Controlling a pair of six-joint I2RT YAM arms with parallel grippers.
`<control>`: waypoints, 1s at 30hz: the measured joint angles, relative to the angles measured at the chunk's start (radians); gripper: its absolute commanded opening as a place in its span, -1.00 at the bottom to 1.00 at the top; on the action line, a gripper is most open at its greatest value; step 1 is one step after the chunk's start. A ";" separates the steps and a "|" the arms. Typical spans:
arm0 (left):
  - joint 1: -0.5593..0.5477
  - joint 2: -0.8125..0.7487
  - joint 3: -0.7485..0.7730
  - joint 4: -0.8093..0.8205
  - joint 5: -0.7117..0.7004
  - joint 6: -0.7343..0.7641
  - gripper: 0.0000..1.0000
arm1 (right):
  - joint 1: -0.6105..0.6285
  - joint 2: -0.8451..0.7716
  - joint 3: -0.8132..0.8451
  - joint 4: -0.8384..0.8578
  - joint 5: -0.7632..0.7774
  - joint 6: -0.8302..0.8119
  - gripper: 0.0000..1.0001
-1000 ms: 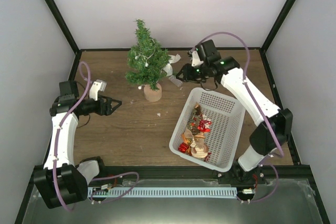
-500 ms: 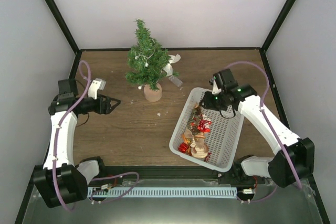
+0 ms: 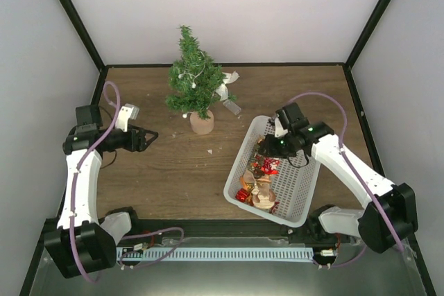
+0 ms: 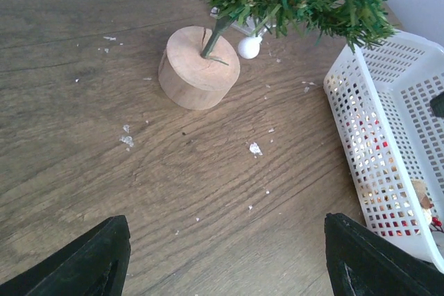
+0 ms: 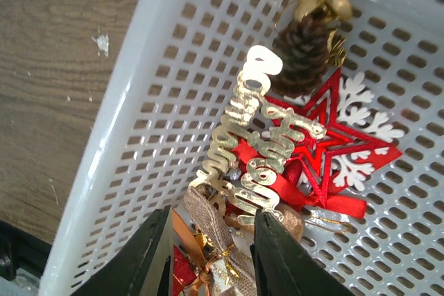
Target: Decorate the small christmas tree
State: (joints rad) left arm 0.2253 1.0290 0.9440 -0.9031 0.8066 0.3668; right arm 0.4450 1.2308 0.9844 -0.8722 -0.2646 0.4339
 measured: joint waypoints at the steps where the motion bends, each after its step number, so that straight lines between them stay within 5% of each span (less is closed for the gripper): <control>1: 0.000 0.005 0.000 0.000 -0.002 0.000 0.53 | 0.009 -0.003 -0.010 0.004 0.001 -0.001 -0.47; 30: 0.000 0.095 0.000 0.013 -0.016 -0.004 0.53 | 0.207 0.112 -0.188 0.062 -0.032 0.083 -0.24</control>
State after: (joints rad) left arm 0.2253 1.1236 0.9436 -0.8906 0.7906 0.3630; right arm 0.6518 1.3426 0.7967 -0.8104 -0.2970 0.5171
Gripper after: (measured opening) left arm 0.763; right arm 0.378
